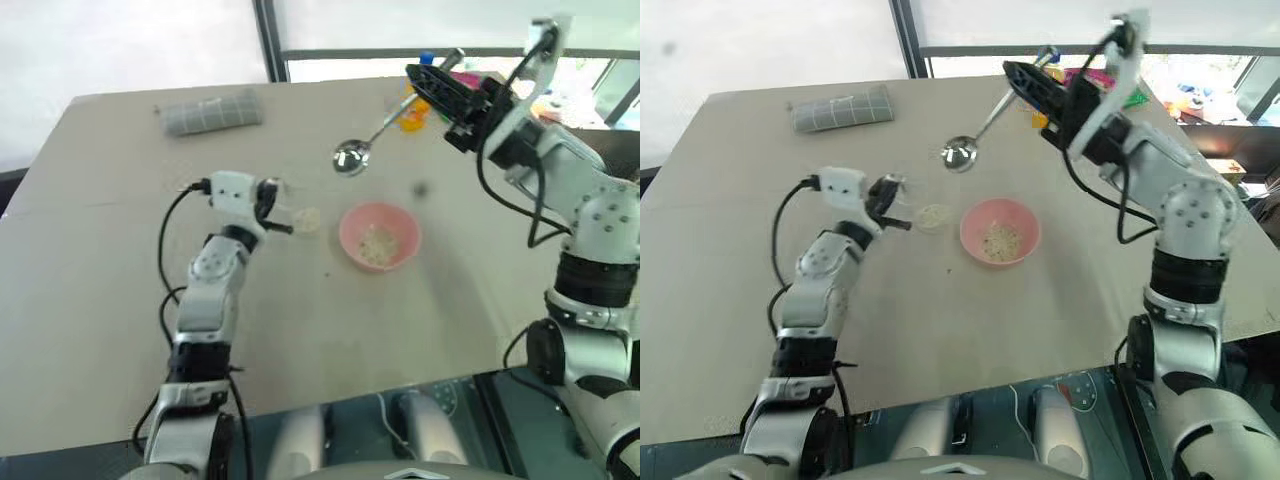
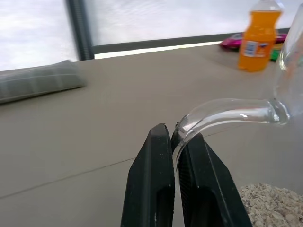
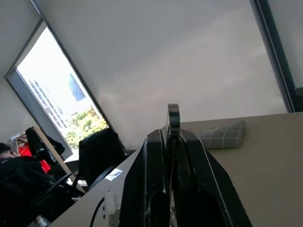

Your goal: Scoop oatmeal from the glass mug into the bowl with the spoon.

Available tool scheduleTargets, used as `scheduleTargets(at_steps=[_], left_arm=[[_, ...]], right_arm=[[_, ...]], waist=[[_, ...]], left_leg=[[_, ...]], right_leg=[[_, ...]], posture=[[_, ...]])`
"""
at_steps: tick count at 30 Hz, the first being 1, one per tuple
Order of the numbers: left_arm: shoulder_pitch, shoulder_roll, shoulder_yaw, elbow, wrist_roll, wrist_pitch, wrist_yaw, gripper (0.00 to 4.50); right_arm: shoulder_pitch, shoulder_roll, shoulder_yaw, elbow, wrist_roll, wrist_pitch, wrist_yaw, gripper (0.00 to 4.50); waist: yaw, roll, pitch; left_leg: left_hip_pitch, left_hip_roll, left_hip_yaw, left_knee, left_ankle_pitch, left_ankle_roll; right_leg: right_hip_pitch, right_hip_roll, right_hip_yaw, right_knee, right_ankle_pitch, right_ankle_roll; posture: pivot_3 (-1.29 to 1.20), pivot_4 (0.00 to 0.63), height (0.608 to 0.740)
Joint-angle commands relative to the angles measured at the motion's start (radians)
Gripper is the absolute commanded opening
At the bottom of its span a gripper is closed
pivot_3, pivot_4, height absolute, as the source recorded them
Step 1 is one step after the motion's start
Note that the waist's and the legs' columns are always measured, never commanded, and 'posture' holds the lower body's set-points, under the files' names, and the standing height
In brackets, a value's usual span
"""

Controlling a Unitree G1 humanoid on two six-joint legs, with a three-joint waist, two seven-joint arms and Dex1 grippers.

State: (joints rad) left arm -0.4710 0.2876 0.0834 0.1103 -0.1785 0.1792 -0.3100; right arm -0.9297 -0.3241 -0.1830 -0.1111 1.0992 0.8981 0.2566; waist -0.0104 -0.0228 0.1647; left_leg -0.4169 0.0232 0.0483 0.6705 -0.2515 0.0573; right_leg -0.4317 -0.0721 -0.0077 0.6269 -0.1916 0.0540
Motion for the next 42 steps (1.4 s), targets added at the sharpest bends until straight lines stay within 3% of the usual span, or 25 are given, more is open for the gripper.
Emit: scheduleTargets(at_steps=[1,9,20,27,36,42], left_arm=[[-0.05,0.009,-0.02,0.044,0.004,-0.071,-0.065,0.07],[-0.07,0.013,-0.038,0.091,0.016,-0.122,-0.125,0.07],[-0.071,0.025,-0.061,0.085,0.044,-0.139,-0.162,0.07],[-0.067,0.029,-0.065,0.069,0.054,-0.135,-0.165,0.07],[-0.063,0.018,-0.066,0.054,0.056,-0.126,-0.165,0.07],[-0.058,0.016,-0.073,0.05,0.059,-0.126,-0.165,0.07]], right_arm=[[-0.026,0.007,0.038,-0.004,-0.068,-0.038,0.039,0.0],[0.025,-0.075,0.248,0.009,-0.396,-0.189,0.201,0.0],[0.041,-0.002,0.443,0.056,-0.647,-0.335,0.348,0.0],[0.033,0.013,0.494,0.099,-0.744,-0.379,0.428,0.0],[0.068,0.025,0.488,0.092,-0.762,-0.257,0.449,0.0],[0.04,0.164,0.23,0.11,-0.579,0.039,0.278,0.0]], waist=[[0.0,0.0,0.0],[0.0,0.0,0.0],[-0.002,0.0,0.0],[-0.001,0.0,0.0],[0.0,0.0,0.0],[0.0,0.0,0.0]], left_leg=[[0.0,0.0,0.0,0.0,0.0,0.0],[-0.001,0.0,0.0,0.0,0.0,0.0],[-0.001,0.0,-0.001,0.0,0.0,0.0],[-0.001,0.0,-0.001,0.0,0.0,0.0],[-0.001,0.0,-0.001,0.0,0.0,0.0],[-0.001,0.0,-0.001,0.0,0.0,-0.001]], right_leg=[[0.0,0.0,0.0,0.0,0.0,0.0],[-0.001,0.0,-0.001,0.0,0.0,0.0],[-0.001,0.0,-0.001,0.001,0.0,0.0],[-0.001,0.0,-0.001,0.0,0.0,0.0],[-0.001,0.0,-0.001,0.001,0.0,0.0],[-0.001,0.0,-0.001,0.001,0.0,0.0]], posture=[[0.0,0.15,0.74],[0.0,0.15,0.74],[0.0,0.15,0.74],[0.0,0.15,0.74],[0.0,0.15,0.74],[0.0,0.15,0.74]])
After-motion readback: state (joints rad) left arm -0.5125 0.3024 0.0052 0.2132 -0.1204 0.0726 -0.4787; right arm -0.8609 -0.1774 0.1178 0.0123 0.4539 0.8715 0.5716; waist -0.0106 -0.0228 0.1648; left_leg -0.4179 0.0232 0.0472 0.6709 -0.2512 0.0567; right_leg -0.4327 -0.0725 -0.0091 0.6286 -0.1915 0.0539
